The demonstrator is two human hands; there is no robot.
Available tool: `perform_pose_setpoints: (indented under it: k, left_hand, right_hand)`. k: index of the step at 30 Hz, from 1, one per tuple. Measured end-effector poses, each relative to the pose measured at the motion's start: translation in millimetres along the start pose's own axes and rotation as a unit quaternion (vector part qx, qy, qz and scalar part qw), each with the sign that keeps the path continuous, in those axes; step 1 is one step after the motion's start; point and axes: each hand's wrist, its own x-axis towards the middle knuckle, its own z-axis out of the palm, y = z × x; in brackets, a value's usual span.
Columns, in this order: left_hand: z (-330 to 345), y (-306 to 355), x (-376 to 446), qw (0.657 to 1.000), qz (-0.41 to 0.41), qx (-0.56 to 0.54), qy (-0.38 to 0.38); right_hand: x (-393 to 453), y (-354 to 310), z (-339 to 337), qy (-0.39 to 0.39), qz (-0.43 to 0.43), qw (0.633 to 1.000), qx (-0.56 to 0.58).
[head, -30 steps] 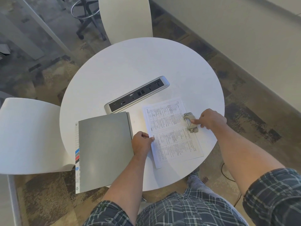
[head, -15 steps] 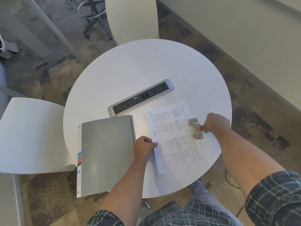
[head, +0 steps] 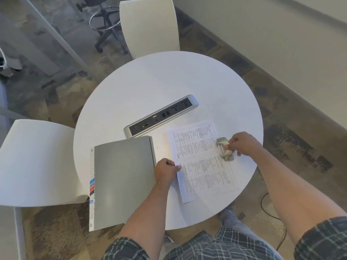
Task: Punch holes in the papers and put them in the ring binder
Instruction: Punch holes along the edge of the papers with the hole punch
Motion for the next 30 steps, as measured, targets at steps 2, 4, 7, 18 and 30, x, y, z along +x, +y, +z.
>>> perform_pose_setpoints:
  k: [2, 4, 7, 18, 30]
  left_hand:
    - [1, 0, -1, 1.0, 0.001, -0.004, 0.002]
    - [1, 0, -1, 1.0, -0.001, -0.004, 0.005]
    - [2, 0, -1, 1.0, -0.002, -0.004, 0.001]
    - [2, 0, -1, 1.0, 0.007, 0.002, 0.01]
    - [3, 4, -5, 0.999, -0.015, -0.026, 0.017]
  right_hand:
    - [1, 0, -1, -0.002, 0.007, 1.0, 0.016]
    - [3, 0, -5, -0.003, 0.011, 1.0, 0.016]
    - [6, 1, -10, 0.004, 0.019, 0.999, 0.044]
    - [10, 7, 5, -0.007, 0.017, 0.979, 0.204]
    - [13, 9, 25, 0.097, -0.006, 0.951, 0.295]
